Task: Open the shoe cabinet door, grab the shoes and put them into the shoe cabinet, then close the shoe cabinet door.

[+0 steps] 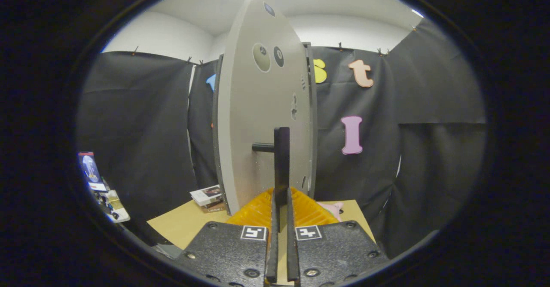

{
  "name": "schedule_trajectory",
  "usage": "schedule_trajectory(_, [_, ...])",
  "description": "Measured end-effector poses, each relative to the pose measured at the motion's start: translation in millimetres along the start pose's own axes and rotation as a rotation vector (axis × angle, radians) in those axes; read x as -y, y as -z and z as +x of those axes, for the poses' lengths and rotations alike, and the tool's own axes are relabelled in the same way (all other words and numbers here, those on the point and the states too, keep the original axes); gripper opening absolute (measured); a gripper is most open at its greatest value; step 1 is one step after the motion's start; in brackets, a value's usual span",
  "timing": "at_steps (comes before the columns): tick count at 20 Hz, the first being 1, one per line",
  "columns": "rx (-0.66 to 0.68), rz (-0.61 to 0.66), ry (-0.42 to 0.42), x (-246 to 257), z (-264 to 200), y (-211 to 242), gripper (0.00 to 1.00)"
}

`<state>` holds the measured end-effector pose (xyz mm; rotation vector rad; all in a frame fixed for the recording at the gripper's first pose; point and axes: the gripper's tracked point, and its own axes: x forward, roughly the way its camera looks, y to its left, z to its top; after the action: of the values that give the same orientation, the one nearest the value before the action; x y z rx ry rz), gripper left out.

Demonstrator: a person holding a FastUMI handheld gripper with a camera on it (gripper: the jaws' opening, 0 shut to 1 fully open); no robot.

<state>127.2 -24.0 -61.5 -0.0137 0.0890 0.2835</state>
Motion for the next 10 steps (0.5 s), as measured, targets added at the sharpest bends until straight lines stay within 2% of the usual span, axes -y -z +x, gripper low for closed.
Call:
schedule_trajectory(4, [0.006,-0.028,0.061,35.8,-3.3,2.5,0.1])
schedule_trajectory(7, [0.011,-0.053,0.196,73.7,-7.7,4.5,0.09])
schedule_trajectory(8, [0.027,-0.038,0.204,83.9,-7.7,1.3,0.08])
schedule_trajectory(9, [0.022,0.029,0.15,80.9,-4.0,3.9,0.04])
schedule_trajectory(10, [0.008,0.067,0.127,78.0,-0.4,8.7,0.05])
